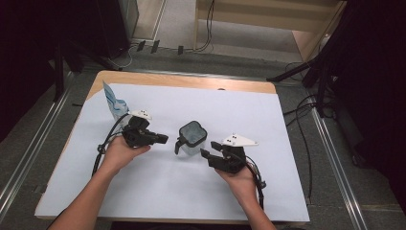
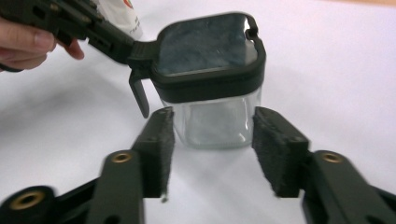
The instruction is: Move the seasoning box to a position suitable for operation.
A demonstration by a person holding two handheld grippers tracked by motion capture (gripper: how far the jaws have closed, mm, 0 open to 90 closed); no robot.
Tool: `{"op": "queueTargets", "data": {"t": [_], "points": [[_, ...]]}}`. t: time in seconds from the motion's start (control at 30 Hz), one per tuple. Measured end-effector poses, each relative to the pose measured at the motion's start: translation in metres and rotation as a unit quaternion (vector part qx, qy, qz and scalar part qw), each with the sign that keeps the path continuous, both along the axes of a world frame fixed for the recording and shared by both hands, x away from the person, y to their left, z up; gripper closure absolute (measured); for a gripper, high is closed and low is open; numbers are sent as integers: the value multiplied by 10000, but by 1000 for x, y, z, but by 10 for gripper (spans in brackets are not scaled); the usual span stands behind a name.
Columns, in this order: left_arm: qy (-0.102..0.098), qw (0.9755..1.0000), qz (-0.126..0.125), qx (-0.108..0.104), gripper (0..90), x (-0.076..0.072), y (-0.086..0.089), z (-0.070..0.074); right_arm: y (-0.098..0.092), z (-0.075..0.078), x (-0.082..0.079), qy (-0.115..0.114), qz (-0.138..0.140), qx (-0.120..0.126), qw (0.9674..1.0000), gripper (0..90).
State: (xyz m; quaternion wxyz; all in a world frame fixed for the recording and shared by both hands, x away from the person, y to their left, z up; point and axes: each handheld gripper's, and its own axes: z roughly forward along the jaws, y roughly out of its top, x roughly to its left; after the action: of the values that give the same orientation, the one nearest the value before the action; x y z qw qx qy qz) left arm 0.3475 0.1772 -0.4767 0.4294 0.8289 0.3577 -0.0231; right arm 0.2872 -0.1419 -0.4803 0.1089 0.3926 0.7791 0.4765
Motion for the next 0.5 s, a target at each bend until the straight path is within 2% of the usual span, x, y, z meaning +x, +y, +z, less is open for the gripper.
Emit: {"op": "queueTargets", "data": {"t": [0.03, 0.07, 0.1, 0.13, 0.2, 0.27, 0.33, 0.37, 0.4, 0.43, 0.5], "points": [[-58, 10000, -70, 26, 900, 2, -4, 2, -4, -1, 2, 137, 11, 68, 9999, 576], [-58, 10000, -70, 26, 900, 2, -4, 2, -4, -1, 2, 137, 11, 68, 9999, 576], [-69, 9999, -113, -6, 900, 3, -6, 2, -5, -2, 3, 74, -61, 6, 10000, 629], [28, 9998, -180, -86, 900, 6, -9, 2, -5, -2, 3, 1, -89, -48, 9999, 654], [4, 9998, -210, 70, 900, 9, -15, 4, -6, -2, 4, -24, -103, -70, 9999, 708], [-9, 9997, -224, 64, 900, 10, -16, 5, -7, -3, 5, -22, -89, -25, 10000, 738], [-63, 9998, -194, 43, 900, 13, -17, 6, -7, -4, 6, 9, -47, -22, 10000, 768], [-39, 9998, -178, -17, 900, 14, -16, 6, -7, -4, 9, 98, 27, 40, 9999, 840], [9, 9999, -141, -50, 900, 16, -15, 4, -7, -4, 9, 98, 27, 40, 9999, 840], [41, 9999, -106, 12, 900, 21, -15, 0, -7, -5, 10, 44, 54, -19, 10000, 900], [44, 9999, -94, 18, 900, 23, -16, 0, -6, -5, 11, 80, 76, -1, 9999, 900]]}}
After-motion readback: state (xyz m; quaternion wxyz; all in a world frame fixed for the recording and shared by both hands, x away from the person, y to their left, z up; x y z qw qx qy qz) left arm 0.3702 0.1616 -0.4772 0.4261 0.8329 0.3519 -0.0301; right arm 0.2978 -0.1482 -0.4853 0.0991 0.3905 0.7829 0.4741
